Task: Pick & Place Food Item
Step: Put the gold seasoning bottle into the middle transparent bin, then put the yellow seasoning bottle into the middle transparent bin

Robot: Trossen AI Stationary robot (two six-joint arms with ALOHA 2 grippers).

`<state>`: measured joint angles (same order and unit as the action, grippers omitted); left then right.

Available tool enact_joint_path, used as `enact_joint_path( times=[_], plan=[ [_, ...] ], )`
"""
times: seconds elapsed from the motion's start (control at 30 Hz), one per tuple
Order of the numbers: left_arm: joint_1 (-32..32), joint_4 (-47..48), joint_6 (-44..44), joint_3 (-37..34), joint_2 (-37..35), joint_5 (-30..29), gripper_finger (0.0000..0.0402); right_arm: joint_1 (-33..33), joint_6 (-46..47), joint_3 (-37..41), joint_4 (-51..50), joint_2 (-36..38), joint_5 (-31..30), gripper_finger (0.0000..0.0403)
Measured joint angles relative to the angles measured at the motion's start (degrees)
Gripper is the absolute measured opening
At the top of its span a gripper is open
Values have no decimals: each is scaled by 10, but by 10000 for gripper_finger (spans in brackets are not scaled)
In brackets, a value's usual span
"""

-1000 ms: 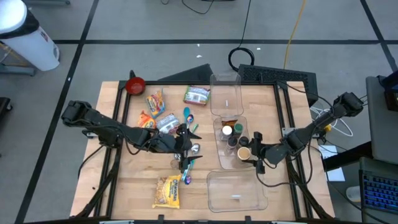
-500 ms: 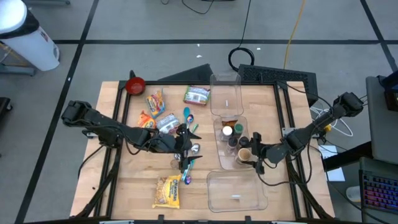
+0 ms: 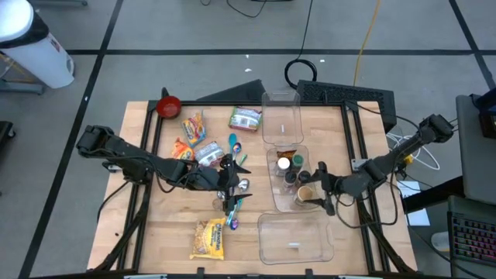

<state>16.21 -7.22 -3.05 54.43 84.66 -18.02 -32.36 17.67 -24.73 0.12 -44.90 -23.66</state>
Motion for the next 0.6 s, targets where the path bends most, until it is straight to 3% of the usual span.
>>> enact_joint_path(
  times=[0.2,0.33,0.43,0.6],
  plan=[
    [8,-10,-45,0,0,0,361,0,-101,0,148,25,3,306],
    [7,16,-69,0,2,2,361,0,-175,0,267,26,51,306],
    [7,68,-102,4,0,2,361,0,-208,-1,325,25,87,306],
    [13,232,-215,41,-3,2,364,0,-228,-1,360,22,89,306]
  ],
)
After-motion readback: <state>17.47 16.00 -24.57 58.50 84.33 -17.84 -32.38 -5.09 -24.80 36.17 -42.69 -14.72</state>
